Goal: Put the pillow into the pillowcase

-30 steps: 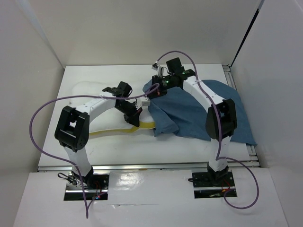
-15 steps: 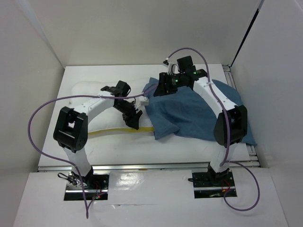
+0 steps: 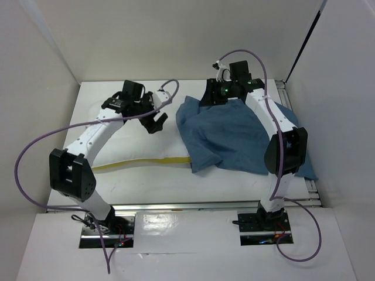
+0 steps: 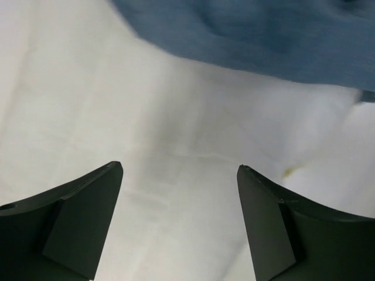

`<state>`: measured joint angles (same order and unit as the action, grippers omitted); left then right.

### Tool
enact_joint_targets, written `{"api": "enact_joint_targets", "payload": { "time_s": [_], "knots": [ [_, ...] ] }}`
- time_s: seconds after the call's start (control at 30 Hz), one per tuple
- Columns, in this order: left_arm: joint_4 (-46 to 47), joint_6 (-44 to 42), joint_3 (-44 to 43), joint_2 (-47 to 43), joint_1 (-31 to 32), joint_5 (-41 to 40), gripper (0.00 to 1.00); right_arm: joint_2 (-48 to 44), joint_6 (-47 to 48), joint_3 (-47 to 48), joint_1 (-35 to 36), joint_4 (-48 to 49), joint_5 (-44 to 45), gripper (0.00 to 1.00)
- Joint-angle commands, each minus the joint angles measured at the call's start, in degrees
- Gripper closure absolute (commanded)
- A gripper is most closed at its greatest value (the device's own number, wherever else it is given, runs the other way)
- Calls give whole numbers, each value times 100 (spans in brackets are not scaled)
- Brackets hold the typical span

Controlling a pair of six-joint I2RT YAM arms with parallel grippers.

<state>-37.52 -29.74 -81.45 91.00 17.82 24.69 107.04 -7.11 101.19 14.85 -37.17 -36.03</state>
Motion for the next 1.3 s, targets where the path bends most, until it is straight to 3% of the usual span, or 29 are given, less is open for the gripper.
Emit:
{"api": "enact_joint_targets", "payload": {
  "time_s": [0.0, 0.2, 0.53, 0.7, 0.83, 0.93, 0.97, 1.0, 1.07, 1.27],
  "knots": [
    [929, 327, -519, 435, -323, -1061, 6, 185, 149, 332, 35, 148, -360, 47],
    [1536, 627, -1565, 1830, -674, -1476, 1, 238, 202, 384, 141, 148, -142, 46],
    [537, 347, -4245, 3836, -868, -361, 1, 1071, 79, 1130, 141, 149, 272, 33],
    [-368, 57, -4450, 4180, -973, 482, 8, 1599, 18, 1790, 36, 148, 447, 30],
    [-624, -242, -4037, 4180, -1027, 792, 14, 2065, -114, 2212, -131, 148, 448, 26],
    [-818, -374, -3984, 4180, -1027, 854, 36, 2417, -237, 2431, -245, 201, 448, 23],
    [-975, -375, -4097, 4267, -1027, 854, 48, 2600, -238, 2484, -246, 201, 448, 22],
    [-1090, -445, -4176, 4320, -1027, 906, 76, 2680, -307, 2537, -246, 201, 448, 20],
    [-1153, -445, -4230, 4382, -1027, 854, 100, 2847, -378, 2608, -246, 201, 395, 19],
    [-1012, -805, -3774, 4102, -1027, 801, 100, 3296, -659, 2932, -246, 395, 132, 16]
  ]
}}
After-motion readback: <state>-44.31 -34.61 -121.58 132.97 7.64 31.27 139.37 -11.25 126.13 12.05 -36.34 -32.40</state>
